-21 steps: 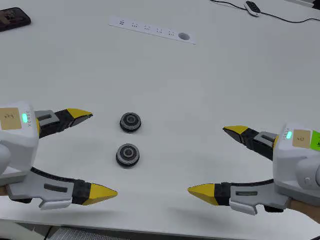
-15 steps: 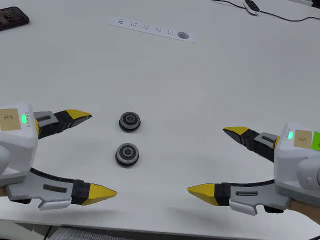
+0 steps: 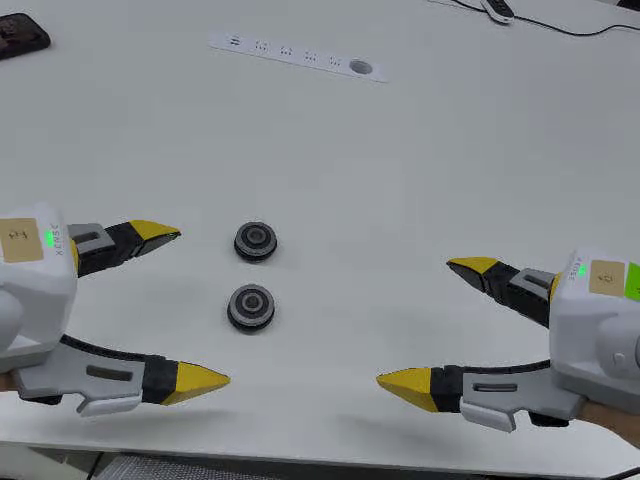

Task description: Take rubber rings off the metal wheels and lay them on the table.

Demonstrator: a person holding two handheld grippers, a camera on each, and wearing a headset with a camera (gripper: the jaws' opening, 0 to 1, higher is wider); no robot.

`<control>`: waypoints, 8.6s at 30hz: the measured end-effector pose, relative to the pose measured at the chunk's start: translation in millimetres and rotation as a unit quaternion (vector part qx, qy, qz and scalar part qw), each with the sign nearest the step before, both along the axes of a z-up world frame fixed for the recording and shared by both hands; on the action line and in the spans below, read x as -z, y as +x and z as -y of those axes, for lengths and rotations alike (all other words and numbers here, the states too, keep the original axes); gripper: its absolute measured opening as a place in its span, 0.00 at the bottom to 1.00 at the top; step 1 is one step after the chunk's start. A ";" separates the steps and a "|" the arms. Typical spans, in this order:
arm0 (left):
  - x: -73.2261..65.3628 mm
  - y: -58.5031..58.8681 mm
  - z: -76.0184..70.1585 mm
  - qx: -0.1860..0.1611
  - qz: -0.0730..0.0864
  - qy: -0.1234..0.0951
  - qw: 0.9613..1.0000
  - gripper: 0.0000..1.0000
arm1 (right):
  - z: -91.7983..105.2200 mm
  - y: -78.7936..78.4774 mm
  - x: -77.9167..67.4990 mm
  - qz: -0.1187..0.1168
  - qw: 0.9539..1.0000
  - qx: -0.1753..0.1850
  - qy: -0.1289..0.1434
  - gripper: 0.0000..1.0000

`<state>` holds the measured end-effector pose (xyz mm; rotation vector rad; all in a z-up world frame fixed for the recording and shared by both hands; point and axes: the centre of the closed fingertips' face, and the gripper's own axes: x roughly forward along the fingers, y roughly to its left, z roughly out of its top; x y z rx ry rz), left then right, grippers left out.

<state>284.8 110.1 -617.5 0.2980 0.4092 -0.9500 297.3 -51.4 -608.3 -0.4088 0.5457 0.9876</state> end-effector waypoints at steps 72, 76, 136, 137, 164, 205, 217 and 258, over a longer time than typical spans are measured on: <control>27.6 27.7 34.0 0.042 -0.010 0.052 0.998 0.35 | -15.5 -3.9 11.1 -0.041 0.997 0.017 0.060 0.76; 27.9 28.4 34.3 0.040 -0.011 0.051 0.998 0.31 | -16.4 -4.2 11.8 -0.042 0.997 0.017 0.061 0.76; 36.1 21.3 36.8 0.105 -0.041 0.111 0.987 0.13 | -60.4 15.3 -12.8 -0.134 0.948 0.117 0.262 0.62; 36.1 21.2 36.9 0.105 -0.041 0.112 0.987 0.13 | -61.7 17.2 -12.9 -0.138 0.945 0.123 0.270 0.62; 35.6 20.5 38.2 0.112 -0.037 0.104 0.988 0.13 | -104.3 14.0 22.2 -0.315 0.873 0.188 0.321 0.49; 35.5 19.5 40.6 0.119 -0.043 0.109 0.986 0.13 | -124.3 0.4 34.4 -0.391 0.846 0.181 0.315 0.42; 35.4 19.5 40.3 0.120 -0.046 0.112 0.985 0.13 | -121.3 -1.7 34.5 -0.402 0.832 0.189 0.332 0.40; 35.3 20.5 38.9 0.113 -0.044 0.105 0.987 0.13 | -109.9 12.4 54.3 -0.406 0.815 0.240 0.336 0.07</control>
